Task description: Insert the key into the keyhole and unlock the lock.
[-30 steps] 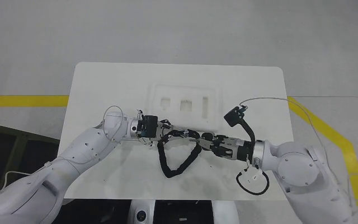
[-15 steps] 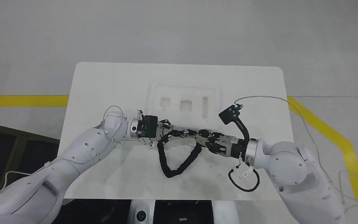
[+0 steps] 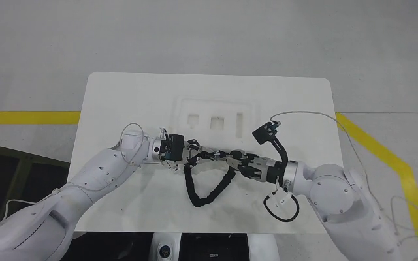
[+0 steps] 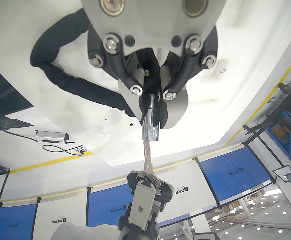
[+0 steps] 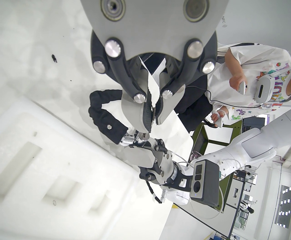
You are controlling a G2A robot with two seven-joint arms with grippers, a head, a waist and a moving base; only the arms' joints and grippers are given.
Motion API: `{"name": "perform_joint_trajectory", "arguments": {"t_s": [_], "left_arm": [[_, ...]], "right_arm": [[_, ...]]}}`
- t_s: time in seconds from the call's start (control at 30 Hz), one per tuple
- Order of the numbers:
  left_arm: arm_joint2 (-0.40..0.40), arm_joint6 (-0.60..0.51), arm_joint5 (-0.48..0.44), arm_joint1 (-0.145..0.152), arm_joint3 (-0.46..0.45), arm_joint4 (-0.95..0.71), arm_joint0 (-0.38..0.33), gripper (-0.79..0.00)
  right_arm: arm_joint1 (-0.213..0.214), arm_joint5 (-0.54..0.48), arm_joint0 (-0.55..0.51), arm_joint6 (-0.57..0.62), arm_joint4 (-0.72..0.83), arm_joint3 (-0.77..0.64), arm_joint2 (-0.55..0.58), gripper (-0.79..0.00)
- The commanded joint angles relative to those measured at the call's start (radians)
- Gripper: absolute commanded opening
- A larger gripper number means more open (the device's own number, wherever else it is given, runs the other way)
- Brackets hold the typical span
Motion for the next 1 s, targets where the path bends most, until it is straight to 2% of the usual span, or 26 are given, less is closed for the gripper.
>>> {"name": "perform_joint_trajectory", "arguments": {"t_s": [0.0, 0.97], "left_arm": [[0.000, 0.000, 0.000, 0.000, 0.000, 0.000, 0.000, -0.785], [0.000, 0.000, 0.000, 0.000, 0.000, 0.000, 0.000, -0.785]], "right_arm": [[0.000, 0.000, 0.003, -0.003, -0.003, 0.000, -0.001, -0.785], [-0.002, -0.004, 0.018, -0.016, -0.014, 0.004, -0.020, -0.785]]}}
